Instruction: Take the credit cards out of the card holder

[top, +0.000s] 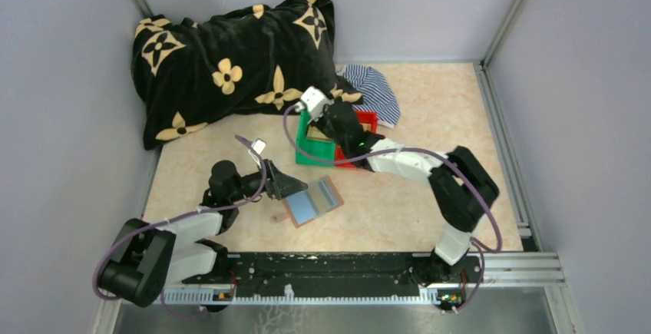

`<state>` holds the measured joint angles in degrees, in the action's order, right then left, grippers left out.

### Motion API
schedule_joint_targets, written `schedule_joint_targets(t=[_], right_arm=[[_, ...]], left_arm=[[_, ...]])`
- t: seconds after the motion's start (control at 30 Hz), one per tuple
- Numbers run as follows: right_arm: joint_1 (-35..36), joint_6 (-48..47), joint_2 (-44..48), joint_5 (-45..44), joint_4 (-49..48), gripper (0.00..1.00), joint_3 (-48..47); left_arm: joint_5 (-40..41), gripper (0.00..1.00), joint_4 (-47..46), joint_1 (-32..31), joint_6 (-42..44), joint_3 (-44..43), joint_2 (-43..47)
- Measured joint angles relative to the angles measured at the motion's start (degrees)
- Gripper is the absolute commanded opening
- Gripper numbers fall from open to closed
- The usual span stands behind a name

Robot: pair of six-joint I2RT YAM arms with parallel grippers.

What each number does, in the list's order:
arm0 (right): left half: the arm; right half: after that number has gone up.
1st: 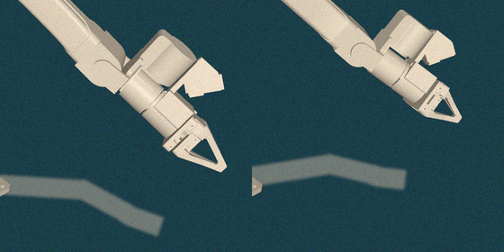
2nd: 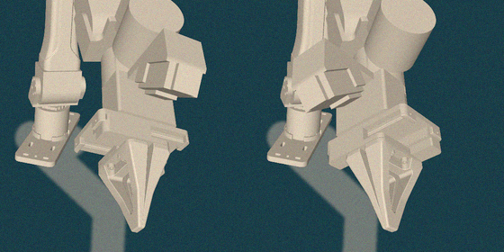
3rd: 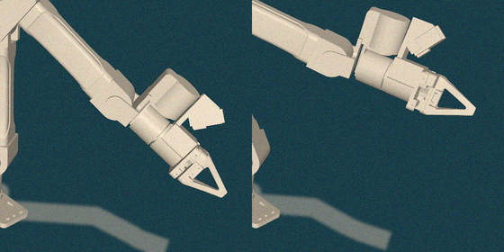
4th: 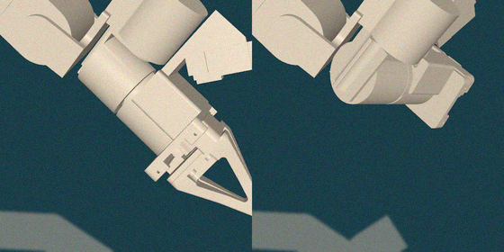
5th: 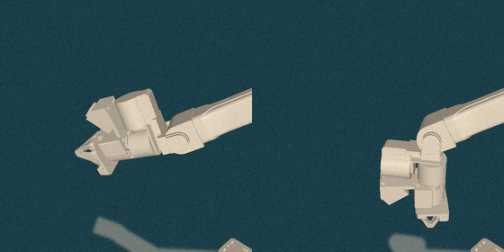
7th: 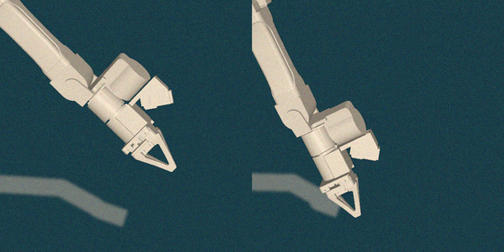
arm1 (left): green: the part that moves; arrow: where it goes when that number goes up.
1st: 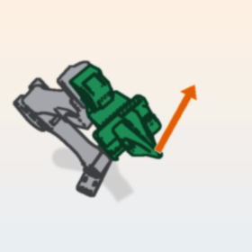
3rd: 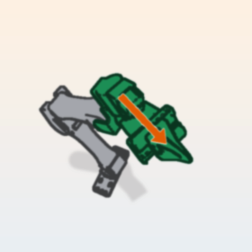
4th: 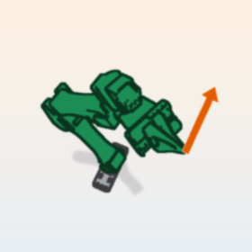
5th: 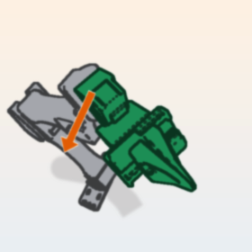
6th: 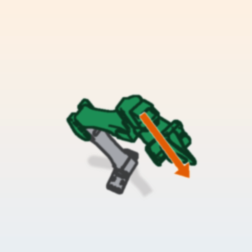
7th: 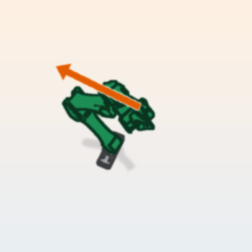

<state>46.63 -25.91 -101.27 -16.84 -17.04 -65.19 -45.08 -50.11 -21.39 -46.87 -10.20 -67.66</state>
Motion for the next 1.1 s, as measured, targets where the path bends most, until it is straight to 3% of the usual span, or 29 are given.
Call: schedule_joint_targets(t=[0.07, 0.23, 0.4, 0.53, 0.77, 1.1], right_arm=[[-2.67, 6.12, 5.03, 3.76, -0.22, 0.00, 1.49], [-8.13, 17.84, 16.15, 9.40, -2.25, 0.00, 6.27], [-12.87, 34.18, 26.21, 21.14, -10.32, 0.28, 19.28], [-20.39, 46.56, 32.04, 29.42, -17.16, 0.38, 31.85], [-20.90, 50.82, 40.28, 32.04, -16.00, 0.39, 40.24], [-21.00, 49.09, 46.21, 30.03, -12.22, 0.39, 41.31]], left_arm=[[0.74, 0.86, 0.42, 0.02, -0.02, -0.04, 2.29], [3.45, 0.99, 3.26, 0.02, 0.37, -0.70, 6.36], [5.03, 1.00, 4.26, 0.02, 0.02, -1.31, 6.21], [4.92, 1.00, 3.69, 0.02, -1.07, -1.38, 4.13], [4.02, 1.00, 2.12, 0.02, -2.86, -1.81, 0.52], [3.52, 0.99, 1.05, 0.02, -2.75, -2.21, -1.99]])
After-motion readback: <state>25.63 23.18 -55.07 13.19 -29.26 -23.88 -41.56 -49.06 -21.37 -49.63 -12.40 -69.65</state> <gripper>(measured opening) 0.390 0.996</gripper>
